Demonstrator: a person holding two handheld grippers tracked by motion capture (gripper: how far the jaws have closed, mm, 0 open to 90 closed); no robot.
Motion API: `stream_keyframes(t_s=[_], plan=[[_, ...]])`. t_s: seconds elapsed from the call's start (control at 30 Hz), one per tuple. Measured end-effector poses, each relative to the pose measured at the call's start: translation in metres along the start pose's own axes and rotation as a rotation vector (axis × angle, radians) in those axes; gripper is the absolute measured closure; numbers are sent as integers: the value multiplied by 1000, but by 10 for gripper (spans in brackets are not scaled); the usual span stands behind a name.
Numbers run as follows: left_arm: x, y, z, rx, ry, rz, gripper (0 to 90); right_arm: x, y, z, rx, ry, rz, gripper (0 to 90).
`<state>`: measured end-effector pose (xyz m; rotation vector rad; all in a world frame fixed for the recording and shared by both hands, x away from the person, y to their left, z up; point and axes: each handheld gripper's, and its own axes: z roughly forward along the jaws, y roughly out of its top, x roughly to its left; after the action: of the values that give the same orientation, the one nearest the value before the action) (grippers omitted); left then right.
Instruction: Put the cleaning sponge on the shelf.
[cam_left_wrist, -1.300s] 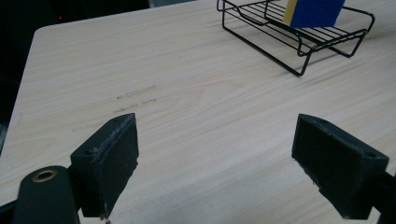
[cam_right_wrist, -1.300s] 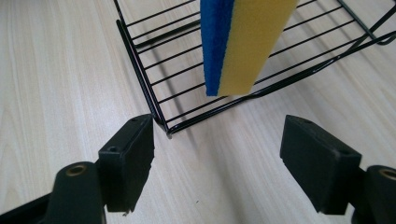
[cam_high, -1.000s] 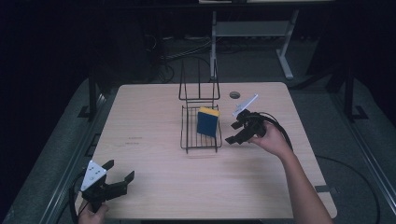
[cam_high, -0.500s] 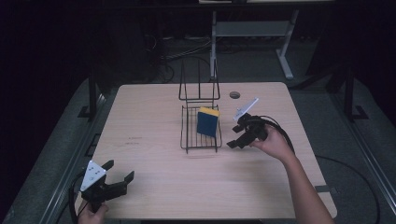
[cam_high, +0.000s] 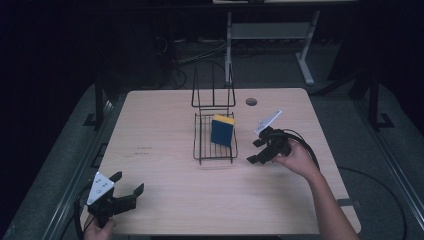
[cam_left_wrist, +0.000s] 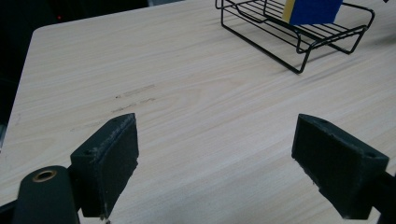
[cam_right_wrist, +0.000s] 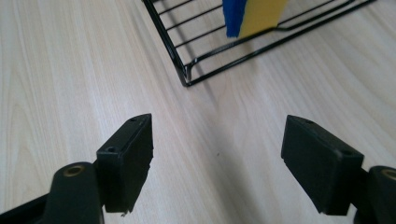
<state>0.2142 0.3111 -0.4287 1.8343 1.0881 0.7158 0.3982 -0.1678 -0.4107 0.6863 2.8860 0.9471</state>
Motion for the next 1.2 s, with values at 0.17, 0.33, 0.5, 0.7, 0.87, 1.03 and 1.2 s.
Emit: stream_keyframes(t_s=[0.17,0.33,0.5,0.7,0.87,1.03,1.2], plan=[[0,0,0,0,1,0,141,2,-8,0,-1,0,10,246],[0,0,0,5,-1,4,141,5,-14,-1,3,-2,8,246],[-1,0,0,3,-1,6,141,6,-20,-1,6,-2,19,246],[-1,0,0,4,0,6,141,8,-28,-1,6,-4,17,246],[-1,0,0,6,0,7,141,10,-34,-2,6,-8,17,246],[-1,0,0,8,-1,7,141,13,-38,-2,8,-7,14,246],[-1,0,0,8,-1,10,141,17,-41,-5,3,-15,14,246]])
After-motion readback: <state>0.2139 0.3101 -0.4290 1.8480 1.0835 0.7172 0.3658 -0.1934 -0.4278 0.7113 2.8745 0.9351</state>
